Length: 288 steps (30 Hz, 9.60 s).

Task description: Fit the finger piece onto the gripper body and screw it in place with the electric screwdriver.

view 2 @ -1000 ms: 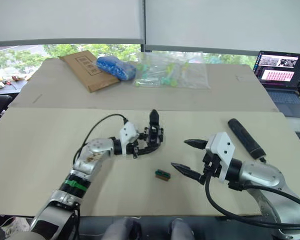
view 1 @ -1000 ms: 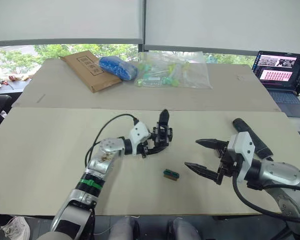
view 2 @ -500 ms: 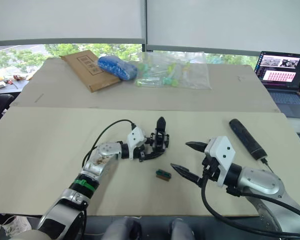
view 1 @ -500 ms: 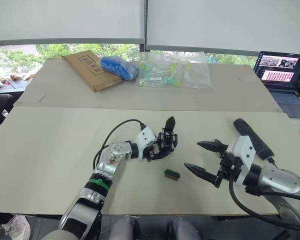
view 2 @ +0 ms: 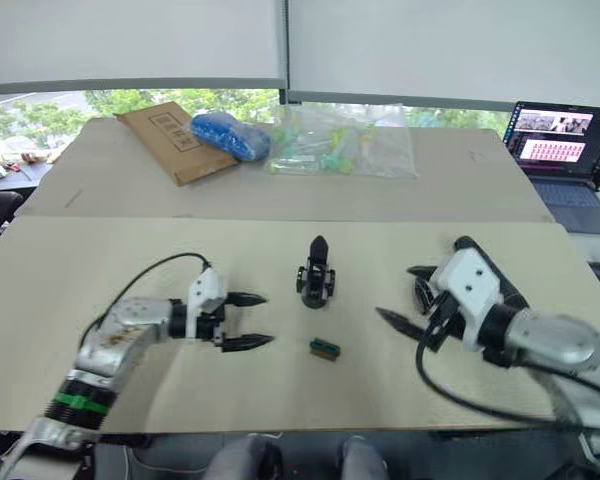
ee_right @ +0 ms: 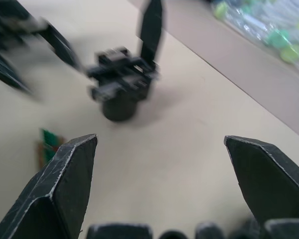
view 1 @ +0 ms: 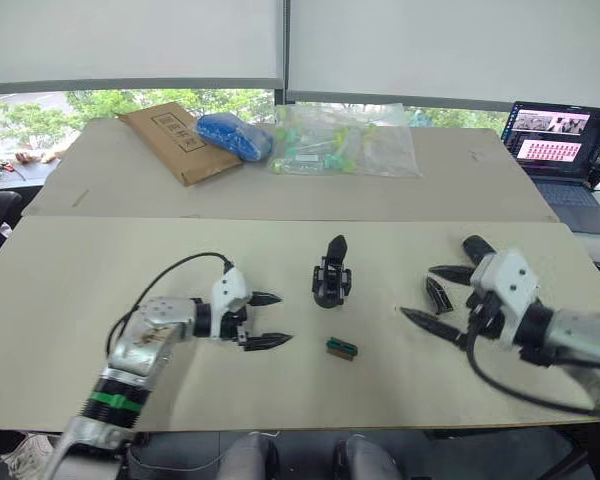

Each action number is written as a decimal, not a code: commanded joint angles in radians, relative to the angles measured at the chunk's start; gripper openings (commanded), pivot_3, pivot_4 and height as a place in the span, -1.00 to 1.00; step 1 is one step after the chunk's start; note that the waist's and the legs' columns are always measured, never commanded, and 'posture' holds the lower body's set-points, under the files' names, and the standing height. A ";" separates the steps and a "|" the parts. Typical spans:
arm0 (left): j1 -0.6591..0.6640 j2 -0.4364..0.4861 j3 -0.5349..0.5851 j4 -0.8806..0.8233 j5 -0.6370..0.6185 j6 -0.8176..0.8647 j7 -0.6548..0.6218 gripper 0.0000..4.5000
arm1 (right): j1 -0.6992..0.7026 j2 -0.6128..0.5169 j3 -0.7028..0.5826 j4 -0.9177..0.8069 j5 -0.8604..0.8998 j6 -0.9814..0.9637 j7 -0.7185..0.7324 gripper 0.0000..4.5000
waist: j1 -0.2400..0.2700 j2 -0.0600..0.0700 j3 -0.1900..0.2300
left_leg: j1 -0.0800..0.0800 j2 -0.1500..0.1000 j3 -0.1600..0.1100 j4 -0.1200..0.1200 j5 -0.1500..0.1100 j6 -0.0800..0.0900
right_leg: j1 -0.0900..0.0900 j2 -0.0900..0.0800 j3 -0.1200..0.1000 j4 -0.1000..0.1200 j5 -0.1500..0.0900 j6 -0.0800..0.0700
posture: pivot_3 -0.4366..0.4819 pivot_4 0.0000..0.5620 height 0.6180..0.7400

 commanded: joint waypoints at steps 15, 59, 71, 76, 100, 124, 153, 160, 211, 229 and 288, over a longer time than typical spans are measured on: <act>-0.195 0.124 0.158 -0.427 -0.384 0.334 0.039 0.97 | -0.716 -0.122 0.471 0.544 -0.005 0.802 -0.011 1.00 | -0.004 0.002 0.001 | -0.003 -0.001 0.001 0.000 0.000 0.000 | -0.002 0.000 0.001 0.000 0.000 0.000 | -0.05 -0.47 1.00; -0.315 -0.133 0.310 -0.292 -0.547 0.622 0.626 1.00 | -0.837 0.089 0.343 0.545 -0.255 0.308 0.083 -0.49 | -0.006 0.004 0.002 | -0.003 0.000 0.000 0.001 0.000 -0.001 | -0.003 0.000 0.000 0.002 -0.001 0.001 | -0.05 -0.47 1.00; -0.487 -0.440 0.387 -0.190 -0.616 0.583 0.943 0.60 | -0.890 0.308 0.376 0.243 -0.261 0.163 0.002 -0.49 | -0.007 0.004 0.002 | -0.003 -0.003 -0.001 0.002 0.000 -0.001 | -0.002 0.000 -0.002 0.009 -0.001 0.002 | -0.05 -0.47 1.00; -0.478 -0.440 0.372 -0.200 -0.629 0.607 0.978 -0.25 | -0.885 0.335 0.390 0.218 -0.287 0.154 -0.038 -0.49 | -0.010 0.004 0.002 | -0.003 -0.003 -0.001 0.002 0.001 -0.001 | -0.002 0.000 -0.002 0.010 -0.001 0.002 | -0.05 -0.47 1.00; -0.527 -0.287 0.276 -0.098 -0.576 0.571 0.715 -1.00 | -0.826 0.315 0.269 0.156 -0.132 0.168 0.049 0.42 | -0.013 0.004 0.002 | -0.002 -0.004 0.000 0.001 0.001 -0.002 | -0.002 0.001 -0.002 0.009 -0.001 0.002 | -0.05 -0.47 1.00; -0.755 -0.033 0.059 0.183 -0.421 0.567 -0.101 -1.00 | -1.040 0.284 0.369 0.564 0.168 0.317 0.471 0.42 | -0.023 0.005 0.003 | -0.008 -0.004 0.002 0.001 0.001 -0.002 | -0.010 0.001 0.000 0.011 -0.001 0.002 | -0.05 -0.47 1.00; -0.622 0.081 -0.059 0.159 -0.159 0.212 -0.337 0.86 | -0.933 0.274 0.426 0.500 -0.002 0.033 0.561 -0.83 | -0.027 0.005 0.003 | -0.015 -0.003 0.003 0.006 0.001 -0.001 | -0.018 0.001 0.001 0.017 -0.001 0.002 | -0.05 -0.47 1.00; -0.537 0.026 -0.132 0.444 0.114 -0.236 -0.277 1.00 | -0.788 0.239 0.387 0.431 -0.023 -0.070 0.552 -0.83 | -0.011 0.005 0.003 | -0.015 -0.004 0.003 0.008 0.001 -0.001 | -0.017 0.001 0.000 0.016 -0.001 0.002 | -0.05 -0.47 1.00; -0.476 -0.382 -0.097 0.899 0.299 -0.616 -0.023 0.02 | -0.632 0.444 0.444 0.787 -0.187 -0.548 0.608 -0.83 | -0.009 0.004 0.003 | -0.015 -0.003 0.002 0.009 0.001 -0.001 | -0.016 0.001 -0.001 0.017 -0.001 0.002 | -0.05 -0.47 1.00; -0.465 -0.390 -0.093 0.887 0.302 -0.613 -0.005 0.02 | -0.546 0.472 0.452 0.907 -0.220 -0.544 0.586 -0.83 | -0.011 0.005 0.003 | -0.010 -0.003 0.002 0.009 0.001 -0.001 | -0.011 0.001 -0.001 0.017 -0.001 0.002 | -0.05 -0.47 1.00; -0.173 0.104 0.036 -0.027 -0.042 0.066 -0.247 1.00 | -0.698 -0.198 0.457 0.890 -0.549 -0.124 0.483 0.99 | -0.021 0.006 0.003 | -0.014 0.000 0.004 0.008 0.000 0.000 | -0.018 -0.001 0.003 0.016 -0.002 0.001 | -0.05 -0.47 1.00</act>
